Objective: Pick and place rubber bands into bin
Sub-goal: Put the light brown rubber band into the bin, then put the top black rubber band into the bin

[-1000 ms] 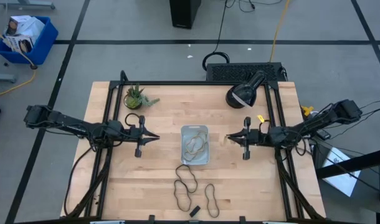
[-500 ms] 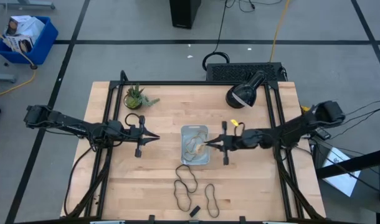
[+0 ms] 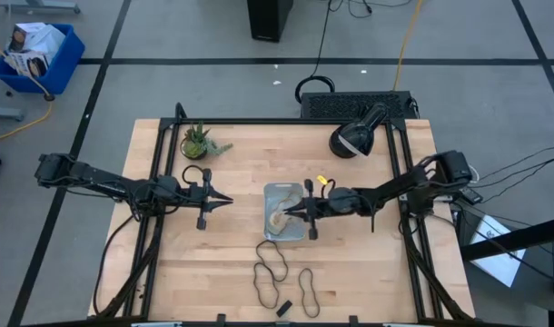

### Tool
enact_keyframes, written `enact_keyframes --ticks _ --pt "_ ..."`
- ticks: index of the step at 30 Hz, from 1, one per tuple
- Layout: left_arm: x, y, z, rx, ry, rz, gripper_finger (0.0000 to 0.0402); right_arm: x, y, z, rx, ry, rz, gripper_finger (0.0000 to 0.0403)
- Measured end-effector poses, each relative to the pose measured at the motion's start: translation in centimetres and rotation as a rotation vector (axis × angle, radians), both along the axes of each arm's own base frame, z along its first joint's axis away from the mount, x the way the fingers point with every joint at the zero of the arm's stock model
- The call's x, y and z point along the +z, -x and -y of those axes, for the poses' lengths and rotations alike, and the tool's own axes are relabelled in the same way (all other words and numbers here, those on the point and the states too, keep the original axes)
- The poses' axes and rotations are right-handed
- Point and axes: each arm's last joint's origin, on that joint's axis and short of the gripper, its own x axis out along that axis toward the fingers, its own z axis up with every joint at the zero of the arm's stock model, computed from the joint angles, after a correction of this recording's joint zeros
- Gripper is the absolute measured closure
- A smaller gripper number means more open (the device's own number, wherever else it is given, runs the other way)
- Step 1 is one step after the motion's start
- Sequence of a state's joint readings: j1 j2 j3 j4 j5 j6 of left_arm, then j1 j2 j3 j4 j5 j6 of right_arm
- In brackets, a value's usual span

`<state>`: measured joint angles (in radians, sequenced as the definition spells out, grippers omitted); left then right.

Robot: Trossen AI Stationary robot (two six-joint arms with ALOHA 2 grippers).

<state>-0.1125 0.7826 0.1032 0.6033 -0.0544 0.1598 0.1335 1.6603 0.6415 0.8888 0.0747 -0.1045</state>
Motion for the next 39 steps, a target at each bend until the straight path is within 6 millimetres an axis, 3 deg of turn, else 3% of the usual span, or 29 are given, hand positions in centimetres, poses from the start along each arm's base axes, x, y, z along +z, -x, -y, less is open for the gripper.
enact_keyframes --ticks 10,22,27,34,39 --pt "0.0 0.0 0.0 0.000 -0.002 0.000 0.0366 -0.9 -0.1 0.3 -0.012 -0.009 -0.040 0.0387" --pt "0.0 0.0 0.0 0.000 -0.001 0.000 0.0366 -0.9 -0.1 0.2 -0.019 -0.036 -0.042 0.0282" --pt "0.0 0.0 0.0 0.000 -0.001 -0.001 0.0366 -0.9 -0.1 0.2 -0.019 -0.034 -0.048 0.0256" --pt "0.0 0.0 0.0 0.000 0.000 0.000 0.0366 -0.4 0.0 -0.1 -0.004 -0.027 -0.020 0.0255" --pt "0.0 0.0 0.0 0.000 0.000 -0.002 0.0366 1.7 0.8 -0.5 0.010 -0.016 0.010 0.0294"
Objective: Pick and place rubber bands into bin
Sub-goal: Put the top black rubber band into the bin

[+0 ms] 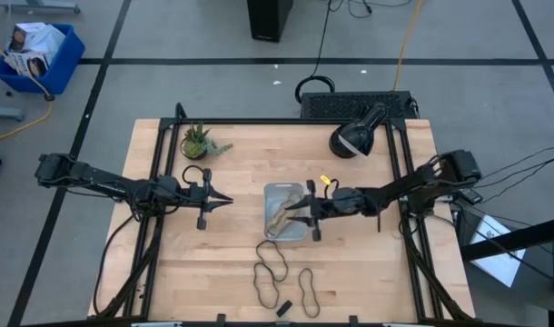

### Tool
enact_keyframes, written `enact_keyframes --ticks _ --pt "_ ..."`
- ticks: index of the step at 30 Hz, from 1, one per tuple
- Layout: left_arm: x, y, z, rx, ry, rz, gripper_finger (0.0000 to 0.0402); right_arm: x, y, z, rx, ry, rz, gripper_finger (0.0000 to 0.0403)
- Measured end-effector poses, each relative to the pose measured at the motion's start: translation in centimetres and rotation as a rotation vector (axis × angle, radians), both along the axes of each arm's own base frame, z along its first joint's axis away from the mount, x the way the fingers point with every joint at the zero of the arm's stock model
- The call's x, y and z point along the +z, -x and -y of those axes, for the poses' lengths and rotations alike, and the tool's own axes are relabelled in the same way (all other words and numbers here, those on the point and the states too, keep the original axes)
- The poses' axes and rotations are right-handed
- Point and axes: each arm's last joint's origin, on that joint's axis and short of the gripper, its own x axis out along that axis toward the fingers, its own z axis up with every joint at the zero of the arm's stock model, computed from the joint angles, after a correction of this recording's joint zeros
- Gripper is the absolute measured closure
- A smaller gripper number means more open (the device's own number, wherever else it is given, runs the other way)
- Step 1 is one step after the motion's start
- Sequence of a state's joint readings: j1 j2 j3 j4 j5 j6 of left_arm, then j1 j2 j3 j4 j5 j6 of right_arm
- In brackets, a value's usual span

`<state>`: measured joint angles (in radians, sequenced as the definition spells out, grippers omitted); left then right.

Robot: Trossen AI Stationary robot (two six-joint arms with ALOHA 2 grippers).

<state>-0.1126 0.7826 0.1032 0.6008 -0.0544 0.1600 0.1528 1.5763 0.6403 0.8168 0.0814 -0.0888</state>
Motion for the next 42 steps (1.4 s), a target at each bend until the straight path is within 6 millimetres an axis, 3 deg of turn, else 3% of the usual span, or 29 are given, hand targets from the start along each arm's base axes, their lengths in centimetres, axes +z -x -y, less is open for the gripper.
enact_keyframes --ticks 5,7,13,23,32,42 --pt "0.0 0.0 0.0 0.000 0.000 -0.001 0.0366 2.1 2.3 0.6 0.004 0.057 0.062 0.0382" --pt "0.0 0.0 0.0 0.001 0.000 -0.004 0.0366 2.8 3.2 0.9 -0.004 0.070 0.096 0.0395" --pt "-0.1 0.0 0.0 0.014 -0.001 -0.007 0.0366 3.9 6.5 1.6 -0.062 0.073 0.175 0.0401" --pt "-0.3 0.0 -0.2 0.051 -0.021 -0.026 0.0366 2.8 11.7 1.9 -0.198 0.045 0.281 0.0402" --pt "-0.3 0.0 -0.2 0.051 -0.022 -0.028 0.0366 2.1 14.5 2.4 -0.198 0.003 0.347 0.0403" --pt "-0.3 0.0 -0.2 0.051 -0.023 -0.030 0.0366 2.2 16.1 2.4 -0.094 -0.004 0.385 0.0403"
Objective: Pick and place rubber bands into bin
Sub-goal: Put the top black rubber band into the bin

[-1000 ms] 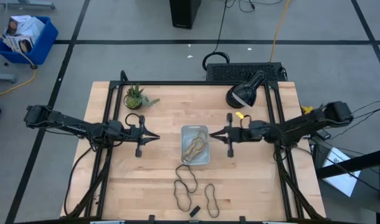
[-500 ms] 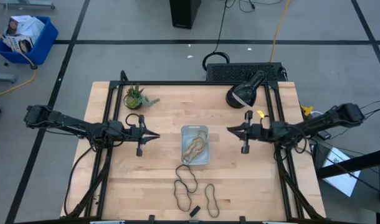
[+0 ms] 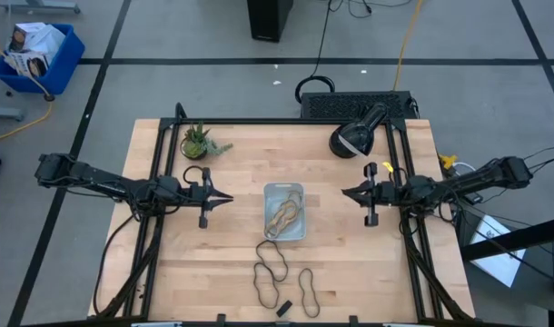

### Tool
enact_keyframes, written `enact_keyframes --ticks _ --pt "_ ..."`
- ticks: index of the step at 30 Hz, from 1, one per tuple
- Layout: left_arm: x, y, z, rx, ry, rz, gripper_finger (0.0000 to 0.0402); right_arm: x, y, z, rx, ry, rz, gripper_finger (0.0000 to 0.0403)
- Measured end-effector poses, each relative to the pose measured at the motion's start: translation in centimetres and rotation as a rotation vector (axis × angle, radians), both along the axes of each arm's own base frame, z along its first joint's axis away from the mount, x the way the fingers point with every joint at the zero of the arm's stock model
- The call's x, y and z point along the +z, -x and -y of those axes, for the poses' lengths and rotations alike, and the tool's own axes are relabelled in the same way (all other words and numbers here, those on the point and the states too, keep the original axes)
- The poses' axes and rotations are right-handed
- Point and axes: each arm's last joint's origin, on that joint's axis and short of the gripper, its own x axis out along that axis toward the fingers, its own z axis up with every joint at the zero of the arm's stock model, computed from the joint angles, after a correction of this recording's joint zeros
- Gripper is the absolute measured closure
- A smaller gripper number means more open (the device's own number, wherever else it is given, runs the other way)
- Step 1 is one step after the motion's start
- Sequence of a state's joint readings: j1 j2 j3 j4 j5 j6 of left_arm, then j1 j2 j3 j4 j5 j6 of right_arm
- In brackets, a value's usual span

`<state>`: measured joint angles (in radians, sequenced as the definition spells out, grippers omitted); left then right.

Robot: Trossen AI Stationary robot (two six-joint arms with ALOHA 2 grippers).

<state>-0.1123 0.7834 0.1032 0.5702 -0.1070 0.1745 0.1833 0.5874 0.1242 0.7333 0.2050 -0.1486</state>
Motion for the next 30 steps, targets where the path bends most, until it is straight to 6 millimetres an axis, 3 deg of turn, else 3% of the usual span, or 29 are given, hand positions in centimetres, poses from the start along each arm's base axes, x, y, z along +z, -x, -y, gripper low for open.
enact_keyframes --ticks 7,12,20,25,30 --pt "-0.2 0.0 0.0 0.000 -0.002 -0.017 0.0366 -0.5 0.9 0.1 0.023 0.018 0.028 0.0403" --pt "-0.2 0.0 0.0 -0.003 0.009 -0.024 0.0366 0.6 1.8 0.4 0.005 -0.004 0.163 0.0403" --pt "0.0 -0.1 0.3 -0.020 0.103 -0.023 0.0366 0.6 1.9 0.4 0.009 -0.009 0.160 0.0403" --pt "2.0 -1.7 2.0 -0.050 0.163 -0.014 0.0366 0.5 1.9 0.4 0.006 0.001 0.157 0.0403" --pt "3.7 -4.7 5.3 -0.072 0.137 -0.116 0.0369 0.4 1.8 0.4 0.006 0.005 0.147 0.0403"
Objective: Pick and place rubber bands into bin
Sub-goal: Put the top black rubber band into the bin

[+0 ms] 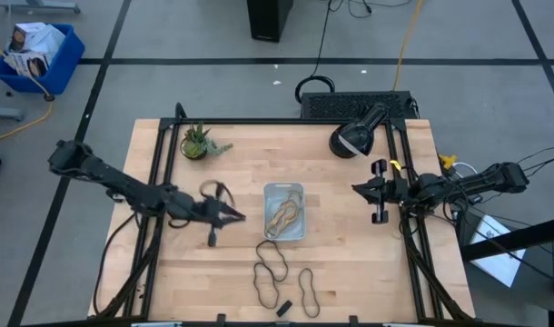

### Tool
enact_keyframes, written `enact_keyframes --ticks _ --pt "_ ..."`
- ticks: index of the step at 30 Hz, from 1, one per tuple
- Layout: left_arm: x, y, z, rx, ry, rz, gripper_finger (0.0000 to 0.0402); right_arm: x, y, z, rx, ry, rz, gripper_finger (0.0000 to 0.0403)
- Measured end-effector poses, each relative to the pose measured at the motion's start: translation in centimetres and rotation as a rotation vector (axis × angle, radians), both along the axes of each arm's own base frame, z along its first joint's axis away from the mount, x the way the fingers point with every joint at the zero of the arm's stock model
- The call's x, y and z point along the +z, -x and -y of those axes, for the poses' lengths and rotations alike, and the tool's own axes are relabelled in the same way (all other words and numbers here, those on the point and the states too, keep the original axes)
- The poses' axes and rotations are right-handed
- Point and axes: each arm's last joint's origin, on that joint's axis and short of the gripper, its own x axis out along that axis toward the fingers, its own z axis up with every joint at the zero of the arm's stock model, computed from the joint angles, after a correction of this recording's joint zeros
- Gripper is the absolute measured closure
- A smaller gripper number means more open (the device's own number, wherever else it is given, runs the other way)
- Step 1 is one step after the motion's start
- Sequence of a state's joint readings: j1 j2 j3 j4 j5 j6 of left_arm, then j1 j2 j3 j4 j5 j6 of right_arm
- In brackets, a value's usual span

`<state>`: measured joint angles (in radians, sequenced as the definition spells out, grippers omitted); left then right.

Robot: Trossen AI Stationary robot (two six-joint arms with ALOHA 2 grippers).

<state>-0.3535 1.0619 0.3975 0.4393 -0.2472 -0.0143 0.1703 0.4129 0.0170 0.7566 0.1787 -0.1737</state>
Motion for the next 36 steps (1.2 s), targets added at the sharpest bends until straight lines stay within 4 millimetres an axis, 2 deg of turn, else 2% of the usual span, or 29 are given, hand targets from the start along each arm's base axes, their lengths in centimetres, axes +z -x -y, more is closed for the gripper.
enact_keyframes --ticks 4,8,14,19,29,32,36 --pt "0.0 -3.0 3.4 -0.052 -0.067 -0.173 0.0395 0.0 0.0 0.0 -0.002 0.006 0.001 0.0403" --pt "-1.4 -5.4 6.5 -0.114 -0.105 -0.304 0.0385 0.0 0.0 0.0 -0.002 0.005 0.001 0.0403" --pt "-4.7 -6.5 9.3 -0.177 -0.149 -0.459 0.0360 0.0 0.0 0.0 -0.003 0.006 0.001 0.0403" --pt "-6.1 -5.9 10.5 -0.229 -0.149 -0.533 0.0314 0.0 0.0 0.0 -0.004 0.005 0.001 0.0403" --pt "-5.7 -5.7 11.5 -0.319 -0.176 -0.517 0.0174 0.0 0.0 0.0 -0.022 0.043 0.000 0.0403" --pt "-4.7 -6.5 11.5 -0.328 -0.186 -0.482 0.0157 0.0 0.0 0.0 -0.021 0.039 0.000 0.0403" --pt "-3.7 -8.2 11.5 -0.376 -0.185 -0.473 0.0159 0.0 0.0 0.0 -0.019 0.033 0.000 0.0403"
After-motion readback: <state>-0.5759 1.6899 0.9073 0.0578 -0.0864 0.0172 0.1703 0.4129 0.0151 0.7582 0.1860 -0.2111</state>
